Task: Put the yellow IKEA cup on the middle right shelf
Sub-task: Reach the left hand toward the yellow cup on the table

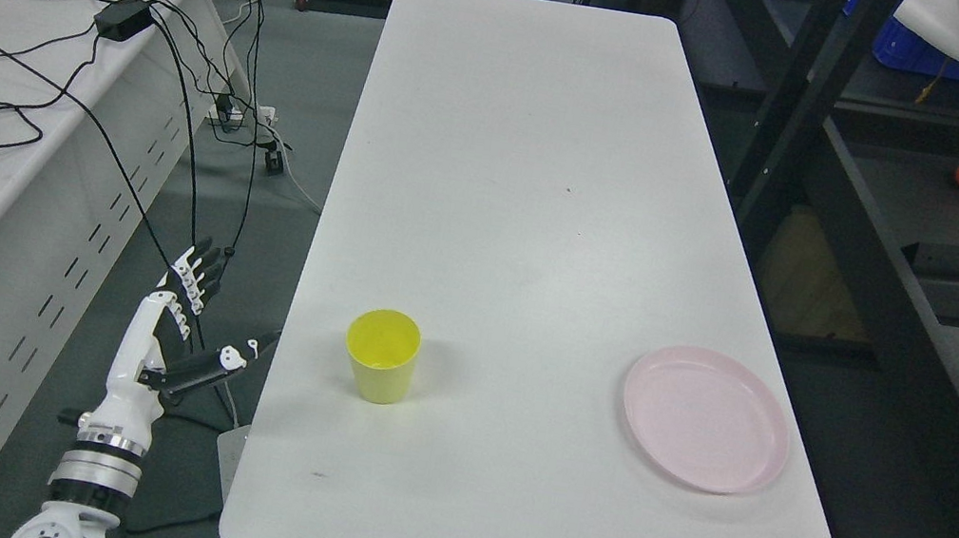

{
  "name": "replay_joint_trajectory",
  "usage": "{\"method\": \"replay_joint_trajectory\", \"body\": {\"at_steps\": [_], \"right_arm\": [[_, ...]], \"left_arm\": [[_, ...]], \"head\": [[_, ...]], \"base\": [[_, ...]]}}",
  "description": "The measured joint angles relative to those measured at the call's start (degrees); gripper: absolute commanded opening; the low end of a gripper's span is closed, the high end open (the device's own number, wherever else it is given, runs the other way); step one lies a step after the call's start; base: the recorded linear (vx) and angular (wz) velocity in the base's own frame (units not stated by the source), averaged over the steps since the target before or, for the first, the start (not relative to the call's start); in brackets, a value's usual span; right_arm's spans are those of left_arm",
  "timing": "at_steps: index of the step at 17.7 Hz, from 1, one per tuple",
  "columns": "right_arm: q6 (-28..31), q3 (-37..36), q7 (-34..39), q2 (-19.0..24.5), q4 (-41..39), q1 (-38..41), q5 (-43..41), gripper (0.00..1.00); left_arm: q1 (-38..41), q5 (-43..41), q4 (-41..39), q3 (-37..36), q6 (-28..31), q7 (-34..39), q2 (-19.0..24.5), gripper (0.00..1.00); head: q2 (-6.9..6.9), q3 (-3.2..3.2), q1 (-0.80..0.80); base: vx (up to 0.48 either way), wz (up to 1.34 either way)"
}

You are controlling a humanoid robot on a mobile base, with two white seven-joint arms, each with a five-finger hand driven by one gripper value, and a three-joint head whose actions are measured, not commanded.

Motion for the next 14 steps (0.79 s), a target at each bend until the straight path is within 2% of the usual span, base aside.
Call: {"method": "replay_joint_trajectory", "body": {"at_steps": [6, 14], "right_arm": [[0.0, 0.0, 0.0, 0.0, 0.0, 0.0, 0.0, 0.99], [0.0, 0.0, 0.0, 0.0, 0.0, 0.0, 0.0, 0.99]], "left_arm": [[0.3, 2.5, 0.0, -1.8, 0.0, -0.1, 0.0, 0.99], [0.2, 11.8, 0.5, -6.4, -0.1, -0.2, 0.0, 0.98]], "head": [[0.00, 0.00, 0.00], [0.00, 0.00, 0.00]], "base": [[-0.055, -0.01], [-0.014, -0.02]]}}
